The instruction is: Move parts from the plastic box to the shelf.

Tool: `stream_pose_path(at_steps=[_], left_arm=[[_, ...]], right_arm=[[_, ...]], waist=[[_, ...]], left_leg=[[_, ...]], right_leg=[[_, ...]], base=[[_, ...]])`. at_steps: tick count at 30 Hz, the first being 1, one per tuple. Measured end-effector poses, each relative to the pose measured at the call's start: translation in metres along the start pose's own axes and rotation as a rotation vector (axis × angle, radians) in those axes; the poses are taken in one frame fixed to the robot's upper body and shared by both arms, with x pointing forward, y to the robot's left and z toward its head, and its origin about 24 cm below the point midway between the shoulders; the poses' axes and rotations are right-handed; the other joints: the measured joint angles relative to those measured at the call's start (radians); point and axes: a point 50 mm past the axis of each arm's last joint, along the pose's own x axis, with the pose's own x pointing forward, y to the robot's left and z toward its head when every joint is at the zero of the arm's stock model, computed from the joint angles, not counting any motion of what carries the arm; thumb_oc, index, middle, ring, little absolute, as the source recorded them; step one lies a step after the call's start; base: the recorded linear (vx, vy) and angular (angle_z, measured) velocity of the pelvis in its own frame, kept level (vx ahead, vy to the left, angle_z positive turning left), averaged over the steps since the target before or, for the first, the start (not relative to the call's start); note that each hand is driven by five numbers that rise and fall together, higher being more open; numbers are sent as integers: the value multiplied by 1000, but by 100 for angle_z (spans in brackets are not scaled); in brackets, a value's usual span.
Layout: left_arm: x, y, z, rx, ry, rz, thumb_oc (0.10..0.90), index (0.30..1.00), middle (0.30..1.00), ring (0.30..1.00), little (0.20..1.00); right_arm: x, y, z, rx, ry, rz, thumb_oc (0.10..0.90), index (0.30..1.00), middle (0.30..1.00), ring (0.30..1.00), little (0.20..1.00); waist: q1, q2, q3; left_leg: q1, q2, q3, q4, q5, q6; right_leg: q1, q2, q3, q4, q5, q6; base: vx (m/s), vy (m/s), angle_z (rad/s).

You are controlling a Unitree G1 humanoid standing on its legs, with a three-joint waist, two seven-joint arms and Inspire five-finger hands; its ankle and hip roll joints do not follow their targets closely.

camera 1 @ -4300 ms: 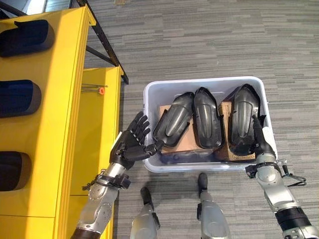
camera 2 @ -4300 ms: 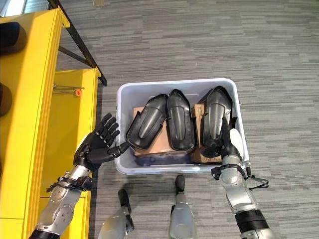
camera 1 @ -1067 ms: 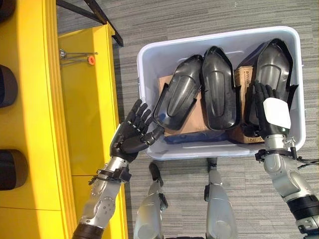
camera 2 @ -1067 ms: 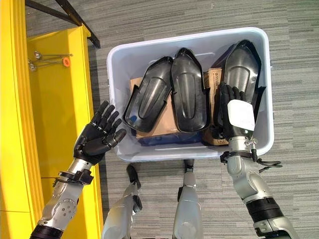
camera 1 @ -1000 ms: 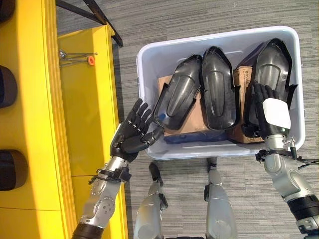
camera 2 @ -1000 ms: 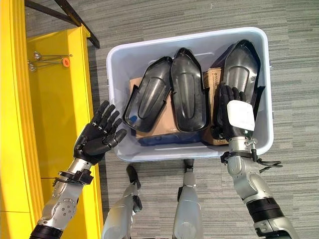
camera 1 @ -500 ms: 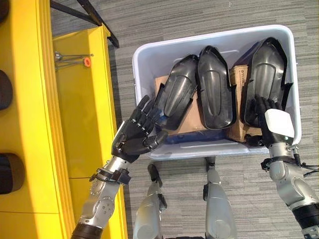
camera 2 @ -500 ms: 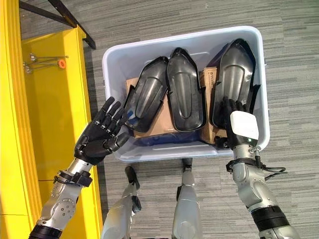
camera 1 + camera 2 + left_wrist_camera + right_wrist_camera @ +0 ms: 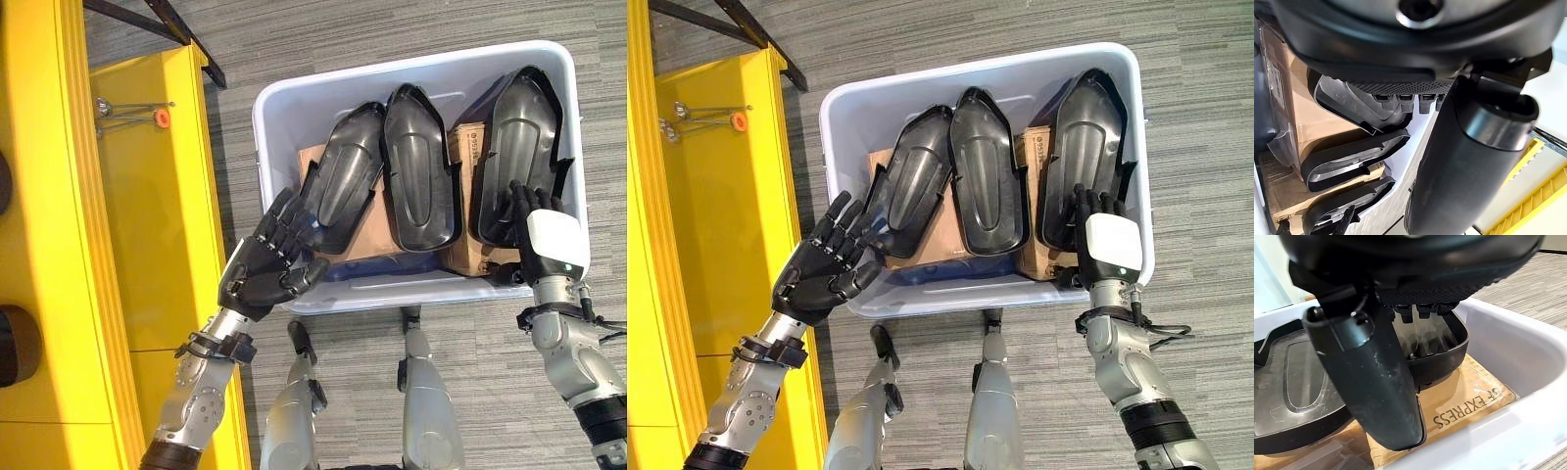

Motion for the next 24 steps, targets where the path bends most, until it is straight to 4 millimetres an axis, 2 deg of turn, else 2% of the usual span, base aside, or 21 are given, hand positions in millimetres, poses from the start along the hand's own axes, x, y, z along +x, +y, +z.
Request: stream_pose_path(at_steps=[6, 18, 24], left_arm=[[0, 2, 2, 17, -11, 7, 900, 1000, 1000, 1000, 1000], [2, 2, 1, 19, -8, 12, 900, 1000, 1000, 1000, 1000], [2, 9, -6, 17, 12, 39, 900, 1000, 1000, 1000, 1000]], right_arm=[[8, -1, 11, 3, -36, -5, 900, 1000, 1000, 1000, 1000], [17, 4, 14, -33, -47, -4, 900, 1000, 1000, 1000, 1000], [24, 3, 13, -20, -28, -43, 900, 1000, 1000, 1000, 1000]], waist=[[2, 2, -1], [9, 4, -2], [13, 5, -2]], left_leg=[[-14, -1, 1, 0, 3, -1], [-51, -3, 1, 0, 17, 0], [-78, -5, -2, 0, 36, 1]], right_leg=[[-17, -1, 1, 0, 3, -1], [-56, -3, 3, 0, 16, -4], [-82, -5, 3, 0, 31, -7]], base=[[0, 0, 0], [-3, 1, 0], [-28, 18, 1]])
